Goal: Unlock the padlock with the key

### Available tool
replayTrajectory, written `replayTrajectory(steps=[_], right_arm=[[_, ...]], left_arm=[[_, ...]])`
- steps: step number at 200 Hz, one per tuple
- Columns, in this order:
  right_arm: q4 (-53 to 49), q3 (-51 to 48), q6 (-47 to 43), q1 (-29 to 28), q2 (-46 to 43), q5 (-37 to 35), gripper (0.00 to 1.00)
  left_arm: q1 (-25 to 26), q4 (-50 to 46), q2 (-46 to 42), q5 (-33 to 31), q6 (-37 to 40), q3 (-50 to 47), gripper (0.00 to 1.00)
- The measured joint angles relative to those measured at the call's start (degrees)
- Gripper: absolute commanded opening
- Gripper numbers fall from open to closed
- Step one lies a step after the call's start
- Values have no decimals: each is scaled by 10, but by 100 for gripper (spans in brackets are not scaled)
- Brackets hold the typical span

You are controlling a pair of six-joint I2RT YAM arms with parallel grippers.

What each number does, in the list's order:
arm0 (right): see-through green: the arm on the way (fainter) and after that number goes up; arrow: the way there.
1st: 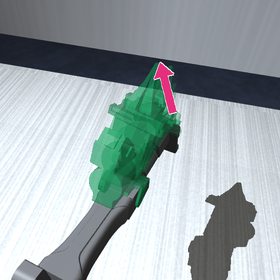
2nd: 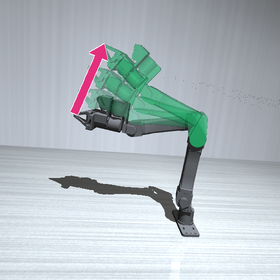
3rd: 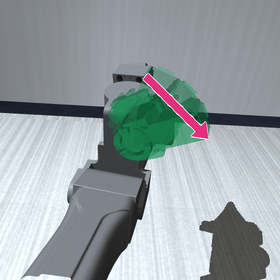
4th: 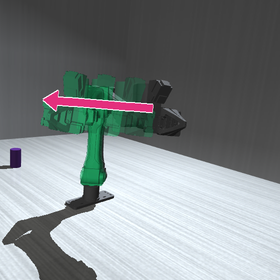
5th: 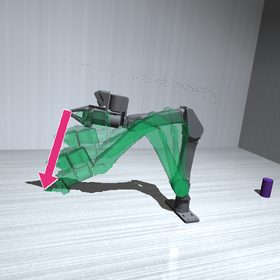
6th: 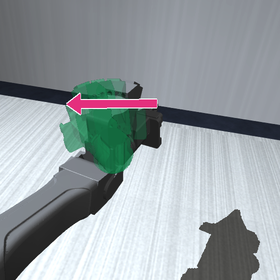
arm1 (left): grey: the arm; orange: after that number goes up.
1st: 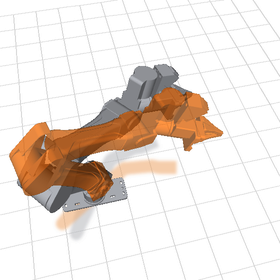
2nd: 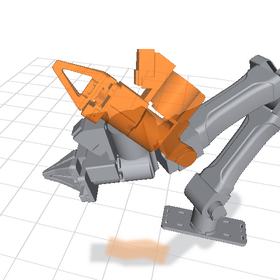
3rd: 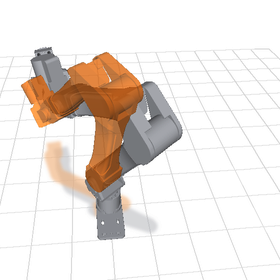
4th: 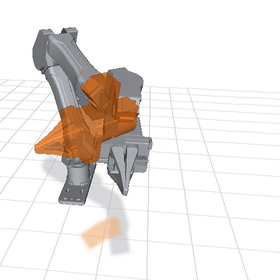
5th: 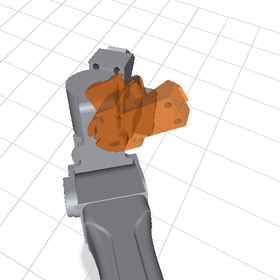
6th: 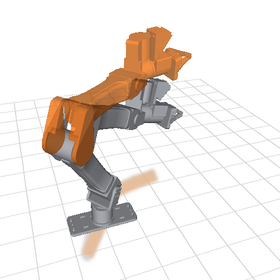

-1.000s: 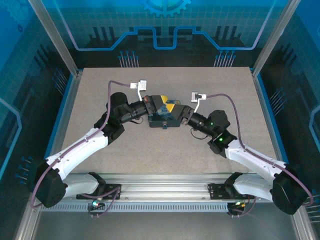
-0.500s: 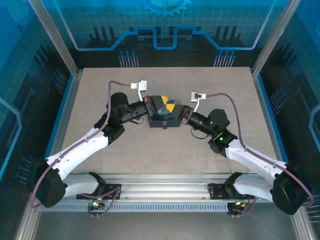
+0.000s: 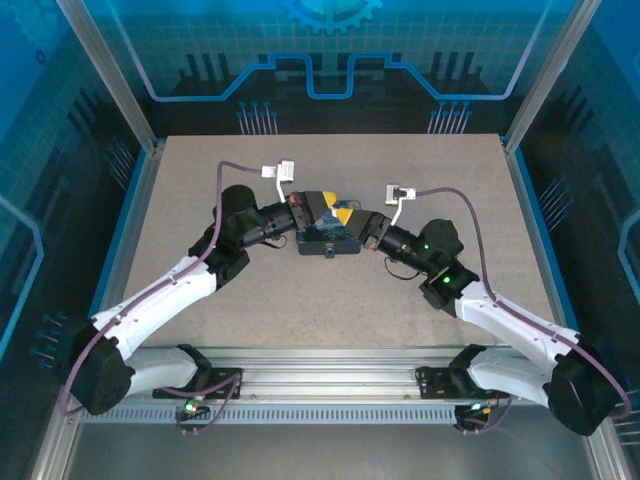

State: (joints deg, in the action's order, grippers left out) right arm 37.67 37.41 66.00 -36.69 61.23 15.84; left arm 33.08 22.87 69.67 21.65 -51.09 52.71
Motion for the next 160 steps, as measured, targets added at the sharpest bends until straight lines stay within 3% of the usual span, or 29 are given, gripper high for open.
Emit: replayTrajectory(steps=[13,68,83,103,133,160], right_arm=[[-2,0,0,0,0,0,0],[-5,0,-7,0,0,0,0],[-9,0,-12,0,-1,0,0],[-13,0,-19,0,-5,0,0],[-13,0,-27,0,-15,-1,0],[-16,0,-31,0,-18,-4,0]], left_arm=[[0,0,0,0,0,0,0],[0,0,0,0,0,0,0],[0,-1,0,2,0,0,23],[1,-3,0,3,-6,0,30],[1,-3,0,10,-12,0,29],[1,-3,0,18,-16,0,17]])
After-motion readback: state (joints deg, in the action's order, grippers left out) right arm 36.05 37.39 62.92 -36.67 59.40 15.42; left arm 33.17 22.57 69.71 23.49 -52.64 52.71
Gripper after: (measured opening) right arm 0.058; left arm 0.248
